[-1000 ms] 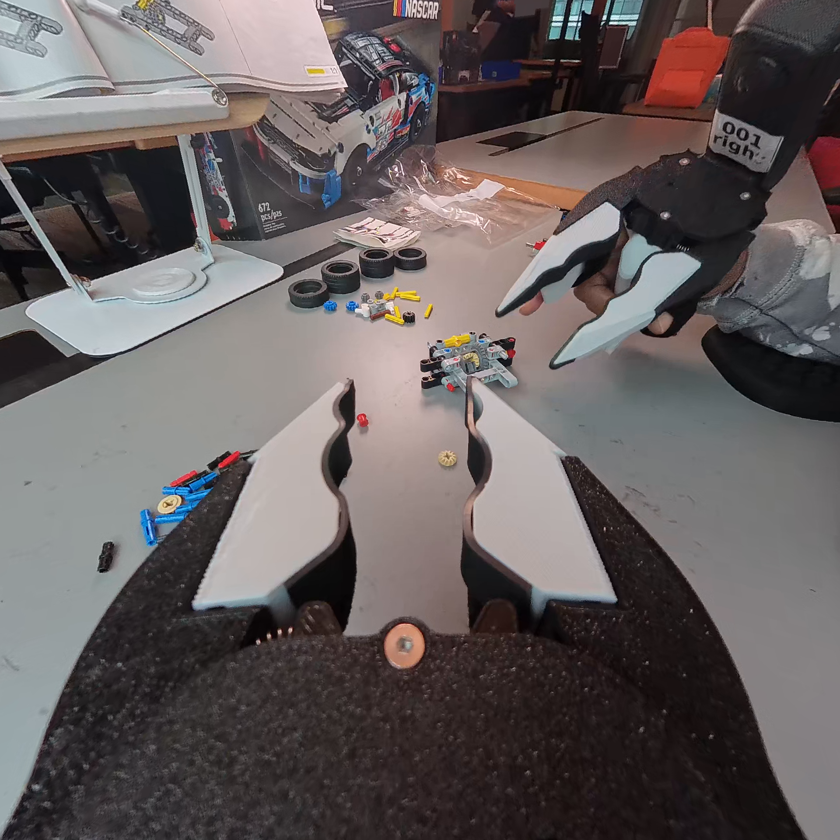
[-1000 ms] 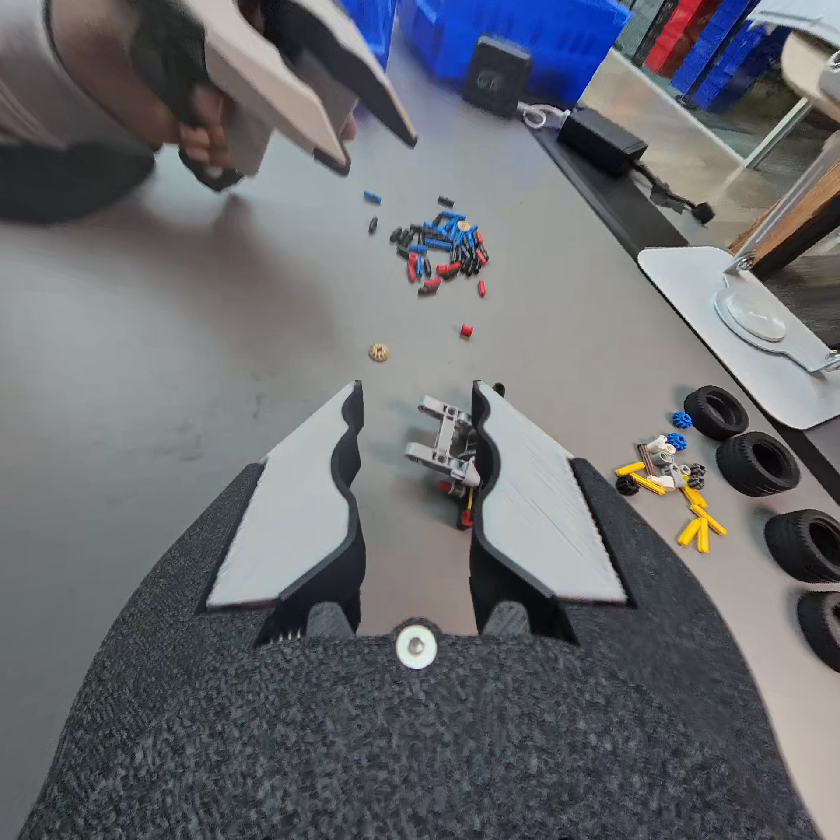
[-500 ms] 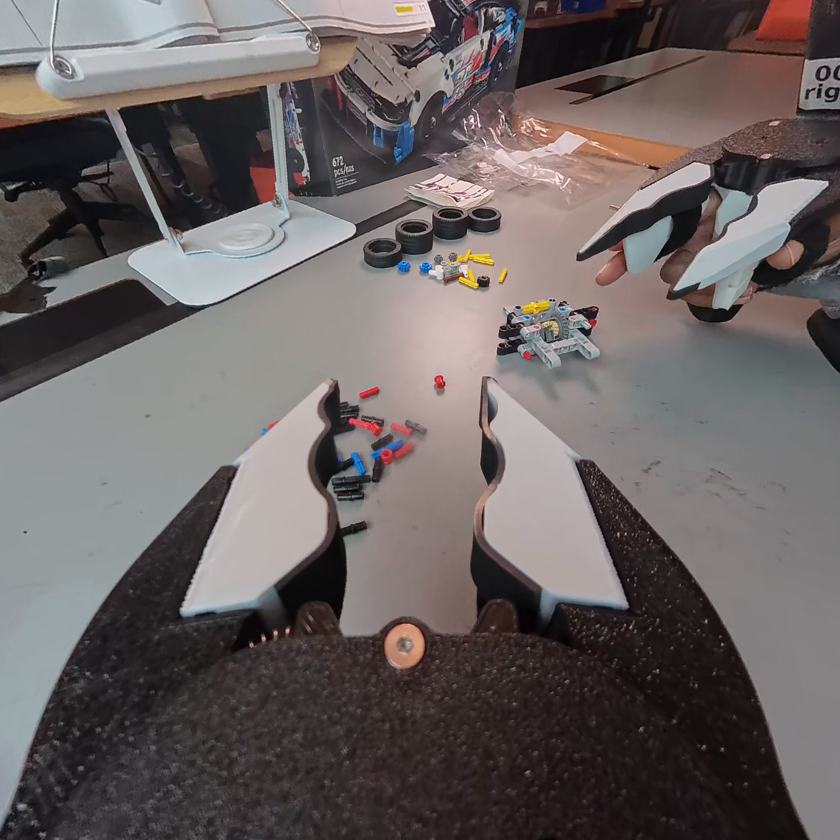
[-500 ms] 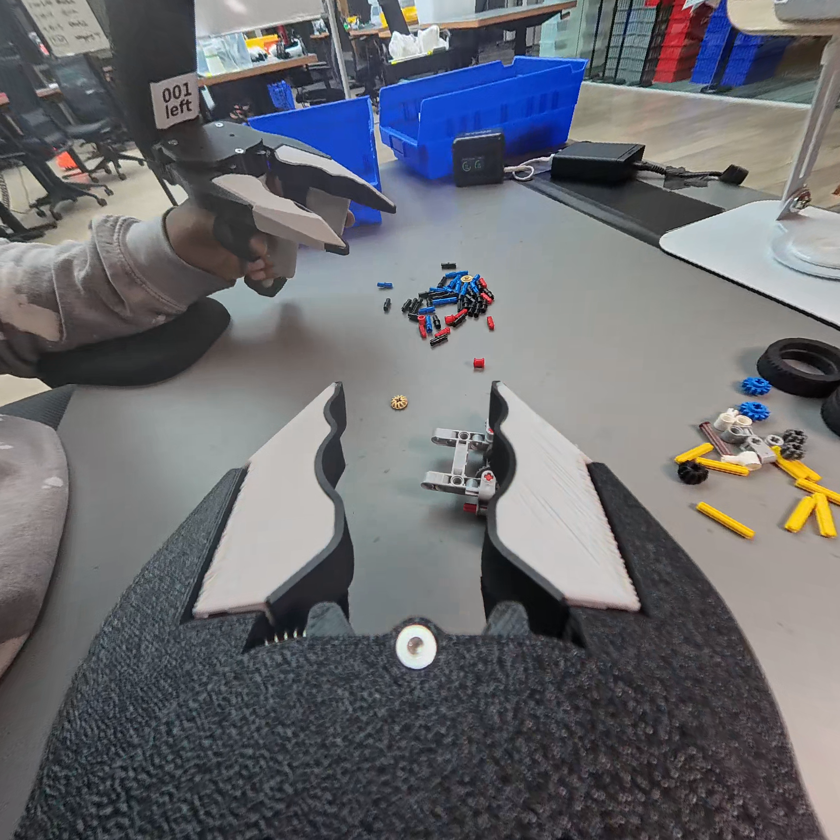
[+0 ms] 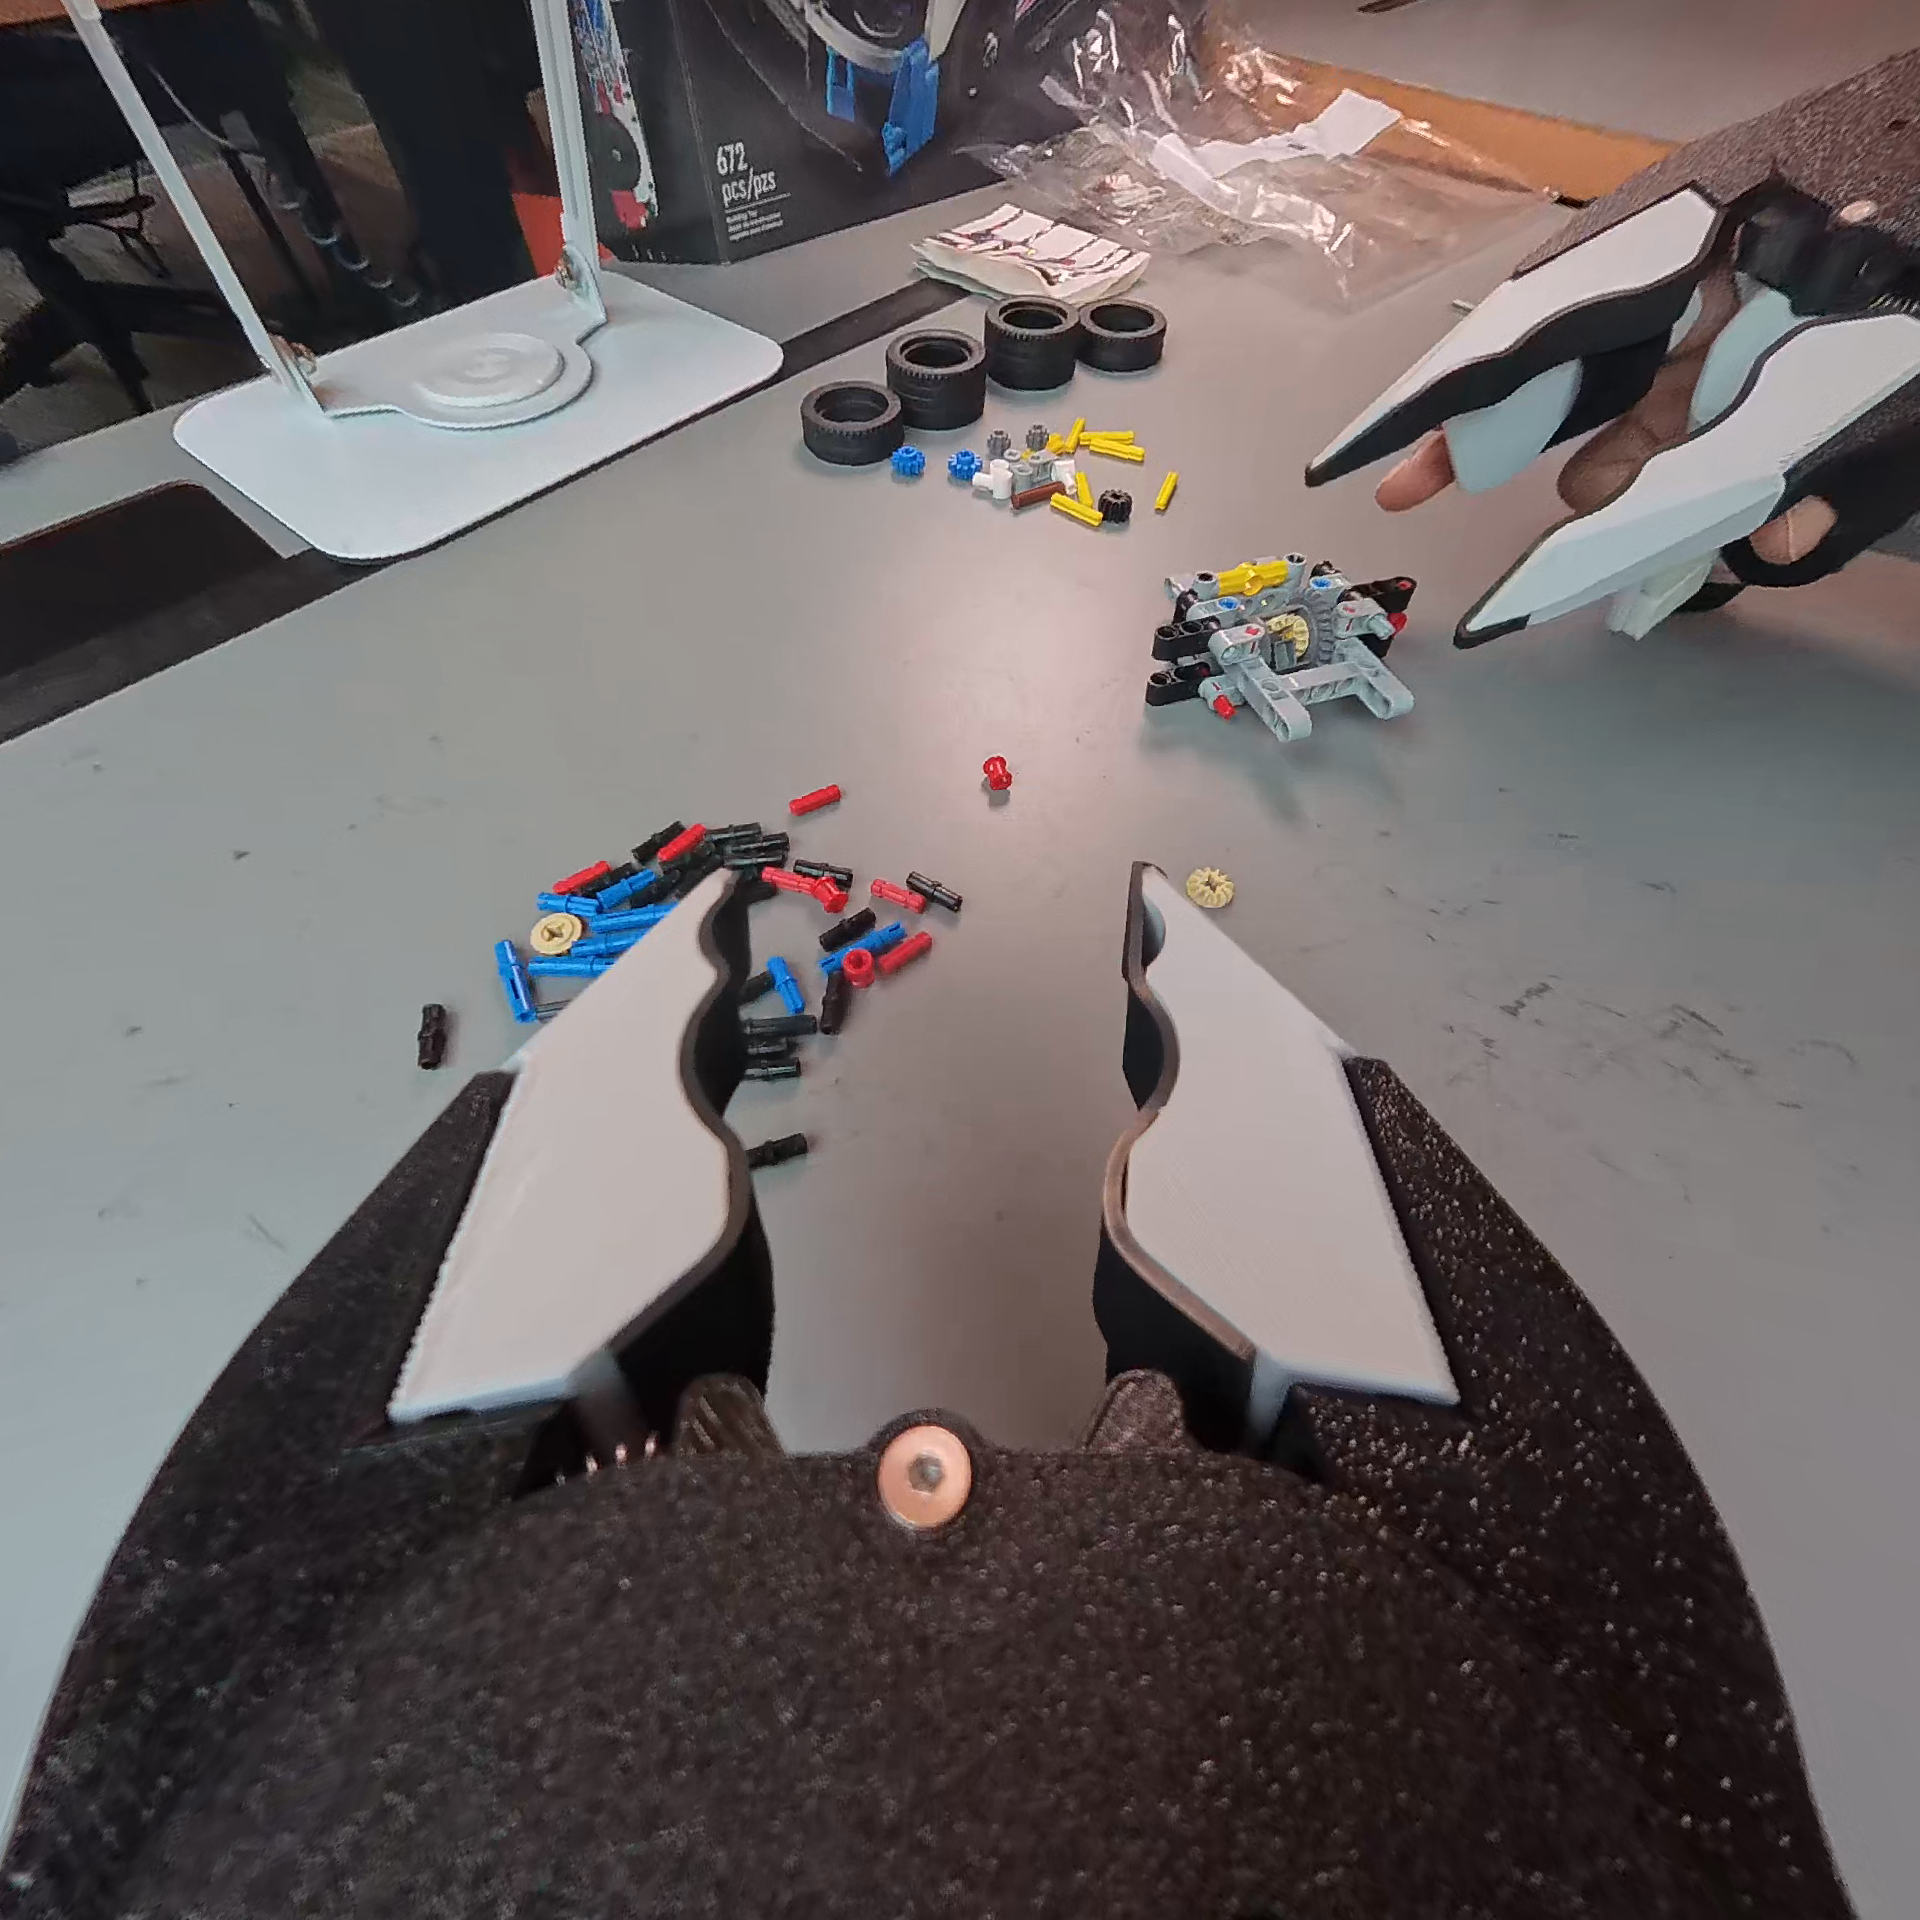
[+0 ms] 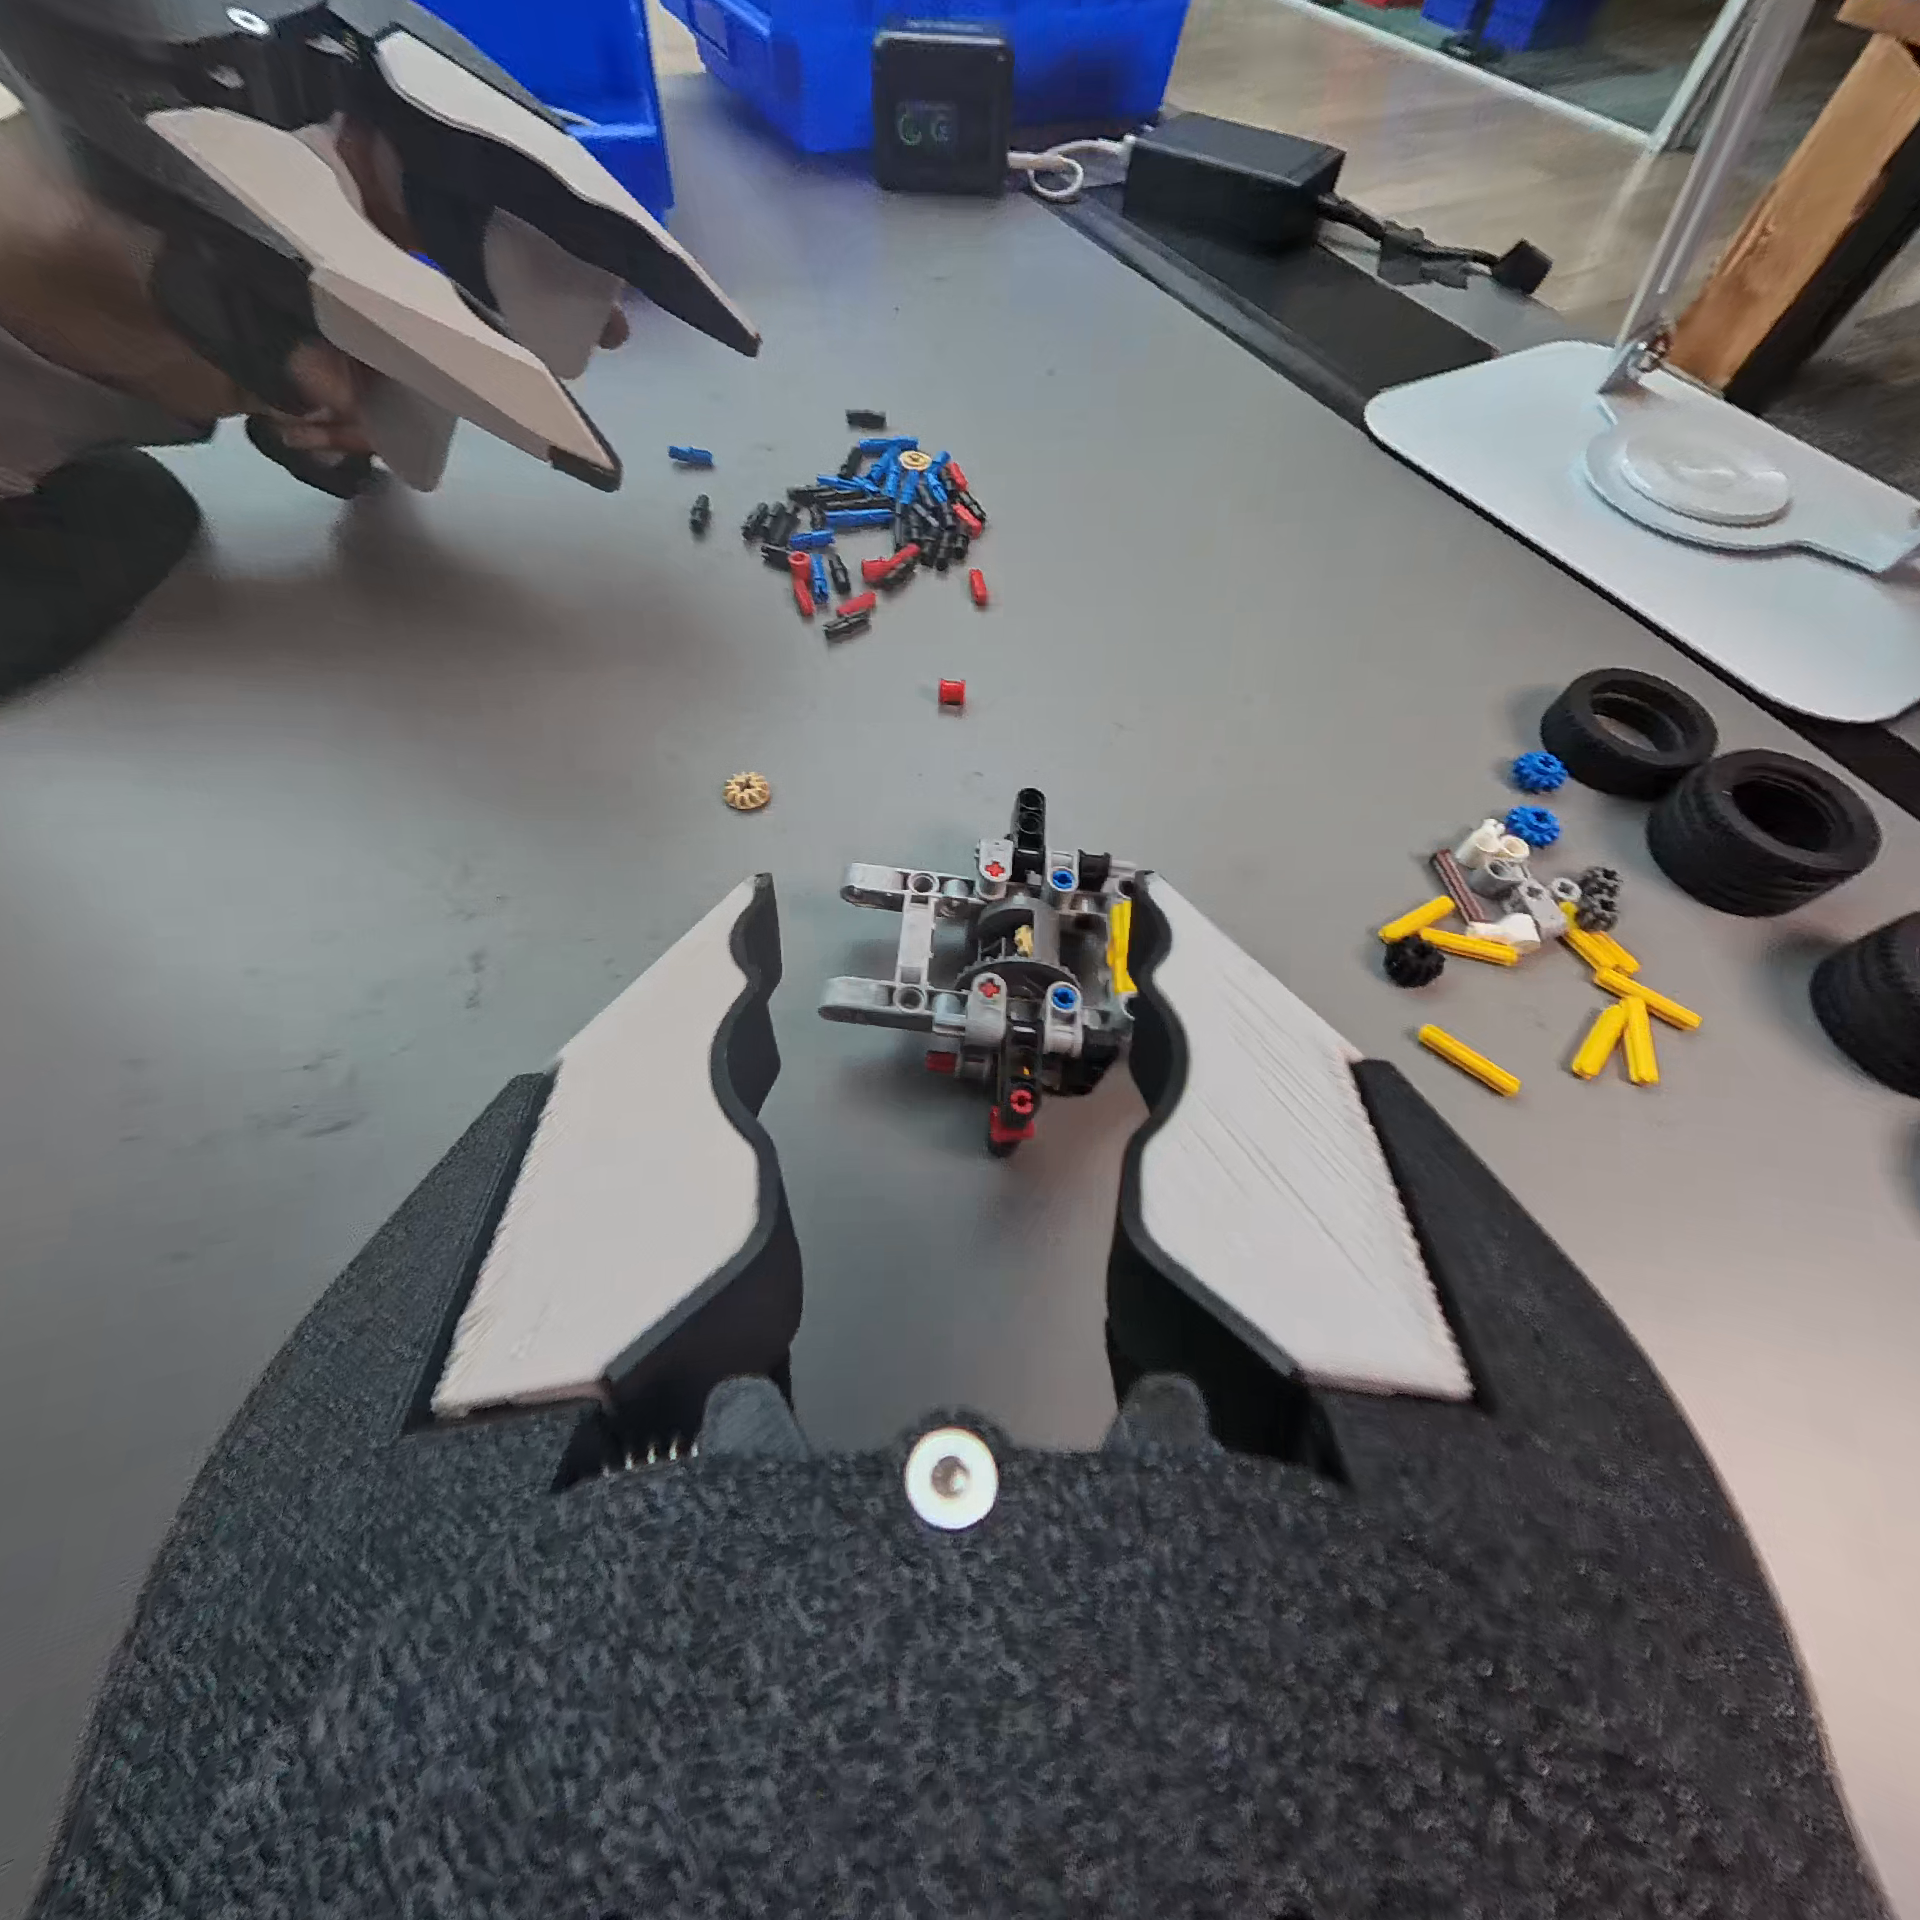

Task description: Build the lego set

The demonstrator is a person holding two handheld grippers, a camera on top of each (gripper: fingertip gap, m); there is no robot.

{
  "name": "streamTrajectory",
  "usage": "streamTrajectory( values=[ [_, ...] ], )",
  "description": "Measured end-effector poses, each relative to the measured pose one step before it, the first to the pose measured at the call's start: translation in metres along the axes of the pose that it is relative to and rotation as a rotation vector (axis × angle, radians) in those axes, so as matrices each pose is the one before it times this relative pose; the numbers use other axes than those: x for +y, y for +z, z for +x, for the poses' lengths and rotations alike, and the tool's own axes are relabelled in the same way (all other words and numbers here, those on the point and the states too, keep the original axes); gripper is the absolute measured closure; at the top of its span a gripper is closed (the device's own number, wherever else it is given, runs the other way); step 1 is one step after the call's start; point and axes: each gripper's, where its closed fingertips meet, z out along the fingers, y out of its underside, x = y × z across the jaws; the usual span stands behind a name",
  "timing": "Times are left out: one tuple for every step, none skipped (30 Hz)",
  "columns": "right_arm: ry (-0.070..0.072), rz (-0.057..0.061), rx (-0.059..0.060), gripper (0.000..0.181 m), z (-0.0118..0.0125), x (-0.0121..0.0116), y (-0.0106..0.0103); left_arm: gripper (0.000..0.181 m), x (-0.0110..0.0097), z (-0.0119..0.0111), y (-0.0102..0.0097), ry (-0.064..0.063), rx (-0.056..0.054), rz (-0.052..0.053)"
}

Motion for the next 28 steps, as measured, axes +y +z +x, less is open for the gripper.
streamTrajectory(
  values=[
    [0.0153,-0.0218,0.0229,0.112,0.00548,0.00373,-0.00015,0.108,0.00185,-0.00184,0.00068,0.0011,-0.0121,-0.0111],
    [0.0294,-0.0162,0.0236,0.109,0.00610,0.00301,-0.00042,0.107,0.00155,-0.00126,0.00031,-0.0003,-0.0094,-0.0098],
    [0.0330,-0.0118,0.0103,0.107,0.00438,0.00208,-0.00074,0.106,0.00187,-0.00115,0.00036,-0.0047,-0.0070,-0.0121],
    [0.0263,-0.0004,0.0010,0.105,0.00247,0.00001,-0.00101,0.105,0.00146,-0.00059,0.00024,-0.0074,-0.0027,-0.0088],
    [0.0204,-0.0025,0.0020,0.105,0.00203,0.00012,-0.00095,0.105,0.00092,-0.00015,-0.00007,-0.0080,0.0012,-0.0065],
    [0.0108,-0.0050,0.0030,0.105,0.00145,0.00043,-0.00064,0.105,0.00074,-0.00036,0.00005,-0.0067,-0.0011,-0.0053],
    [0.0020,0.0031,0.0035,0.105,0.00074,-0.00055,-0.00043,0.105,0.00062,-0.00095,-0.00011,-0.0045,-0.0045,-0.0045],
    [-0.0013,0.0035,-0.0023,0.106,-0.00064,-0.00059,-0.00015,0.105,0.00066,-0.00091,-0.00012,-0.0034,-0.0043,-0.0049],
    [0.0000,0.0018,-0.0022,0.106,-0.00090,-0.00028,0.00023,0.105,0.00035,-0.00064,-0.00019,-0.0035,-0.0020,-0.0026],
    [-0.0008,0.0013,-0.0011,0.106,-0.00069,-0.00026,0.00050,0.104,-0.00034,-0.00020,-0.00041,-0.0022,-0.0002,0.0021],
    [-0.0034,-0.0025,0.0005,0.106,-0.00056,0.00058,0.00052,0.104,-0.00110,0.00014,-0.00053,0.0000,0.0000,0.0059],
    [-0.0044,-0.0044,0.0032,0.106,-0.00010,0.00083,0.00062,0.104,-0.00125,0.00036,-0.00048,0.0019,-0.0009,0.0061],
    [-0.0036,-0.0049,0.0057,0.106,0.00047,0.00072,0.00025,0.104,-0.00061,0.00054,-0.00028,0.0041,-0.0017,0.0022],
    [-0.0022,-0.0045,0.0053,0.106,0.00061,0.00053,0.00008,0.104,-0.00017,0.00108,0.00010,0.0058,-0.0007,-0.0008],
    [-0.0014,-0.0030,0.0027,0.107,0.00037,0.00007,-0.00041,0.104,0.00003,0.00154,0.00035,0.0071,0.0008,-0.0018],
    [-0.0020,0.0027,0.0011,0.107,0.00007,-0.00112,-0.00093,0.104,0.00017,0.00205,0.00058,0.0084,0.0016,-0.0022],
    [-0.0024,0.0057,0.0082,0.107,0.00107,-0.00202,-0.00169,0.104,0.00020,0.00216,0.00074,0.0084,0.0012,-0.0024],
    [-0.0058,0.0037,0.0117,0.107,0.00161,-0.00224,-0.00199,0.104,0.00015,0.00244,0.00075,0.0077,0.0028,-0.0022],
    [-0.0059,0.0017,0.0145,0.107,0.00184,-0.00182,-0.00218,0.103,0.00036,0.00236,0.00094,0.0053,0.0040,-0.0020],
    [-0.0026,0.0021,0.0127,0.107,0.00141,-0.00158,-0.00209,0.103,0.00028,0.00202,0.00100,0.0025,0.0044,-0.0005],
    [0.0034,-0.0020,0.0112,0.107,0.00108,-0.00027,-0.00184,0.103,0.00031,0.00153,0.00109,0.0003,0.0034,-0.0001],
    [0.0066,-0.0087,0.0127,0.107,0.00094,0.00122,-0.00145,0.103,0.00085,0.00082,0.00104,-0.0001,0.0017,-0.0017],
    [0.0000,-0.0069,0.0173,0.107,0.00109,0.00161,-0.00150,0.103,0.00089,0.00014,0.00090,0.0022,-0.0019,-0.0036],
    [-0.0102,-0.0092,0.0237,0.107,0.00159,0.00249,-0.00136,0.103,0.00038,-0.00029,0.00045,0.0044,-0.0051,-0.0018],
    [-0.0144,-0.0144,0.0331,0.107,0.00294,0.00327,-0.00122,0.103,-0.00037,-0.00032,-0.00027,0.0043,-0.0055,0.0015],
    [-0.0132,-0.0120,0.0322,0.107,0.00271,0.00263,-0.00104,0.104,-0.00071,-0.00014,-0.00043,0.0026,-0.0039,0.0035],
    [-0.0081,-0.0047,0.0237,0.107,0.00149,0.00113,-0.00069,0.104,-0.00074,0.00020,-0.00047,-0.0001,-0.0013,0.0029],
    [0.0028,-0.0026,0.0159,0.107,0.00023,0.00035,-0.00041,0.104,-0.00071,0.00033,-0.00034,-0.0018,-0.0004,0.0031]
  ],
)
